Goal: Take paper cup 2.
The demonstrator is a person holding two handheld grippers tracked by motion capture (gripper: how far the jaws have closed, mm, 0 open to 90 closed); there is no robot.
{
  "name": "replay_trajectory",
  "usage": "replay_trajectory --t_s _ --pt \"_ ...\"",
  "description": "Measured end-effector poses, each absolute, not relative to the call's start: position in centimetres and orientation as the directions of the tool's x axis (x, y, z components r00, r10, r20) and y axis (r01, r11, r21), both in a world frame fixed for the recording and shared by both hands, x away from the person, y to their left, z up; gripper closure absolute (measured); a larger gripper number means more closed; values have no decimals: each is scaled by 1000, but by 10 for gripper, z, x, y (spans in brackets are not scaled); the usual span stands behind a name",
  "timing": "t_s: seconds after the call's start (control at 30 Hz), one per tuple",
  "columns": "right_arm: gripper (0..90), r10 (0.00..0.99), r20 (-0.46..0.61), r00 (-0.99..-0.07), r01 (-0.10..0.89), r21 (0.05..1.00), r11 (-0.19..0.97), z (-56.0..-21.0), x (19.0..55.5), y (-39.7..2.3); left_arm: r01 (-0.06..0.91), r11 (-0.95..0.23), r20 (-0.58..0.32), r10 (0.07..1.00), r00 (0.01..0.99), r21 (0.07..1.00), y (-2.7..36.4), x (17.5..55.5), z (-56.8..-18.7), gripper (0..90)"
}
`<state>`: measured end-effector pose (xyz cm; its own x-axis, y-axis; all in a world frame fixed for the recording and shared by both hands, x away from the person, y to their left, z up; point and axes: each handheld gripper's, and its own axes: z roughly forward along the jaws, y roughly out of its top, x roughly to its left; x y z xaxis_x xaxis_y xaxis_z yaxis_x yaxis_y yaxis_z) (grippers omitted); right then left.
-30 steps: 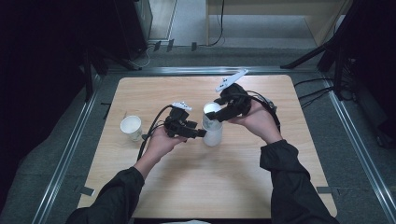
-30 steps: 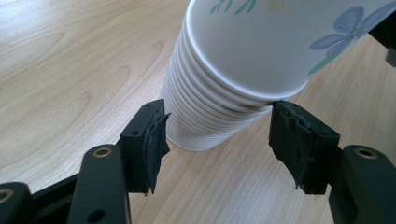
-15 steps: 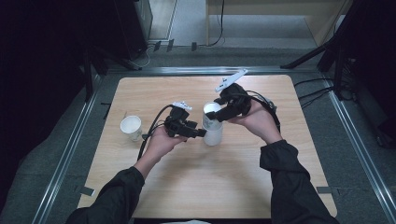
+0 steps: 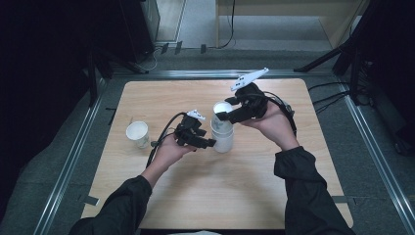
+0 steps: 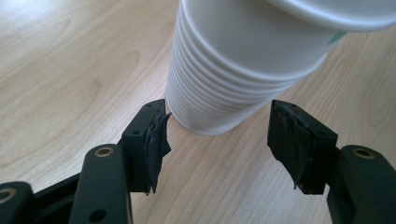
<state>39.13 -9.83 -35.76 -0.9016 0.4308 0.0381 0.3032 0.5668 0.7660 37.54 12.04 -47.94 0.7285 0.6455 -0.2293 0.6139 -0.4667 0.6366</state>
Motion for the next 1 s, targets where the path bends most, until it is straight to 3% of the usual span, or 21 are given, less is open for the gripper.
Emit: replay_trajectory --t_s 0.53,1.0 --pt "377 438 6 -899 238 846 477 -304 364 -120 562 -453 -225 604 765 692 131 367 -467 338" --pt "377 422 28 -906 247 845 475 -291 334 -134 520 -437 -222 569 792 734 144 352 -448 332"
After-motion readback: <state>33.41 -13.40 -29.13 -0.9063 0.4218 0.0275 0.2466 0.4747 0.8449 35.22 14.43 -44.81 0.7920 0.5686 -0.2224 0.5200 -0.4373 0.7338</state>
